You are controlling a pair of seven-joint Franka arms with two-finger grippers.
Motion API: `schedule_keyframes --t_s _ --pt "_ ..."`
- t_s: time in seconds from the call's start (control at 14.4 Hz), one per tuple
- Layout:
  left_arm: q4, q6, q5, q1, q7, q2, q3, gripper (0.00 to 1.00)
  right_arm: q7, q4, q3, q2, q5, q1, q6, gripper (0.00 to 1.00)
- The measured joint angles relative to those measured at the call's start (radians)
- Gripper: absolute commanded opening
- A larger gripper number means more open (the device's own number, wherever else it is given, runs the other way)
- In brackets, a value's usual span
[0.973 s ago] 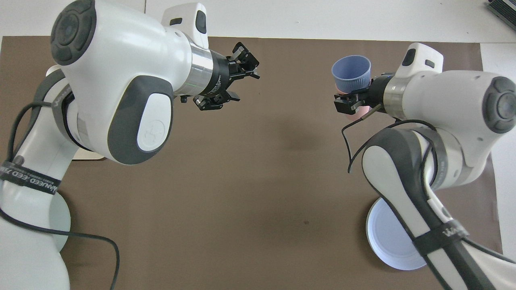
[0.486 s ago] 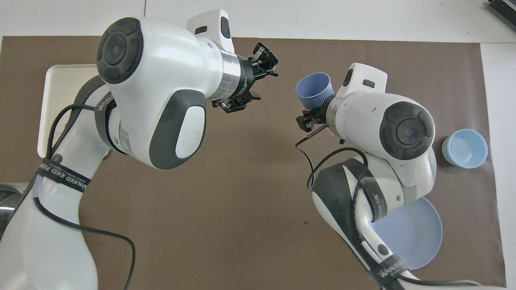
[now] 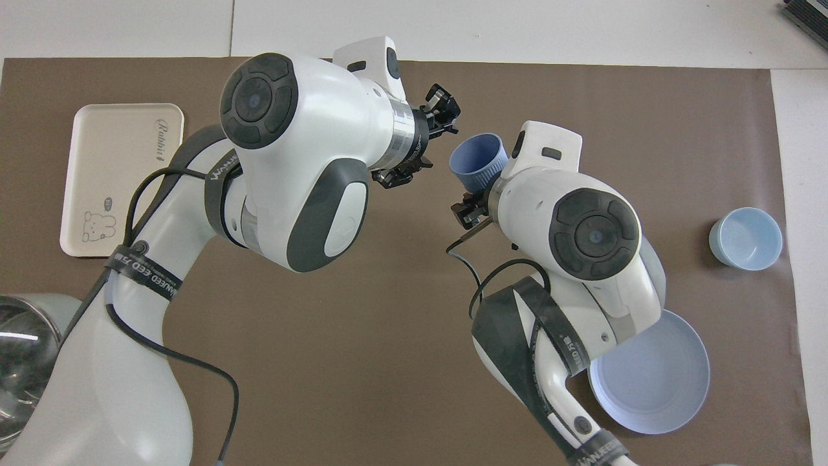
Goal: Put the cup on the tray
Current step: 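Grasp the inner blue cup with the left gripper while the right gripper holds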
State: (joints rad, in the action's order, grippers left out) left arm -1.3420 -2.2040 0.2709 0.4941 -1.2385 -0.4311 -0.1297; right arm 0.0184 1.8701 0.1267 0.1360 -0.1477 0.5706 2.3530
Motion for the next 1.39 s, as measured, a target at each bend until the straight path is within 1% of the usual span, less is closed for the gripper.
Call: schedule_keyframes --t_s 0.14,0.56,0.69,0.83,0.9,1.04,1.18,1.25,1.39 --pt "0.000 0.001 -0.022 0.005 0.000 -0.001 0.000 0.57 0.000 0.000 0.002 0.001 0.000 0.000 0.000 0.00" --pt "-0.004 0.030 -0.047 0.049 0.001 -0.004 -0.001 0.46 0.000 0.000 0.003 0.003 0.000 -0.001 0.000 0.00" --pt "-0.006 0.033 -0.048 0.063 0.001 -0.005 -0.002 0.40 0.000 0.000 0.003 0.003 0.000 -0.001 0.000 0.00" --pt "-0.006 0.035 -0.050 0.067 0.005 -0.005 -0.002 0.32 0.000 0.000 0.003 0.003 0.000 -0.001 0.000 0.00" --pt "-0.006 0.036 -0.050 0.067 0.010 -0.005 -0.001 0.26 0.000 0.000 0.003 0.003 0.000 -0.001 0.000 0.00" --pt "-0.006 0.036 -0.050 0.066 0.019 -0.005 0.001 0.12 0.000 0.000 0.003 0.003 0.000 -0.001 0.000 0.00" --pt "-0.006 0.036 -0.050 0.062 0.030 -0.005 0.004 0.04 0.000 0.000 0.003 0.003 0.000 -0.001 0.000 0.00" --pt "-0.006 0.040 -0.050 0.061 0.041 -0.005 0.005 0.00 0.000 0.000 0.004 0.003 -0.003 -0.001 0.000 0.00" --pt "-0.005 0.041 -0.051 0.060 0.060 -0.005 0.006 0.00 -0.001 0.000 0.004 0.003 -0.011 -0.001 0.000 0.00"
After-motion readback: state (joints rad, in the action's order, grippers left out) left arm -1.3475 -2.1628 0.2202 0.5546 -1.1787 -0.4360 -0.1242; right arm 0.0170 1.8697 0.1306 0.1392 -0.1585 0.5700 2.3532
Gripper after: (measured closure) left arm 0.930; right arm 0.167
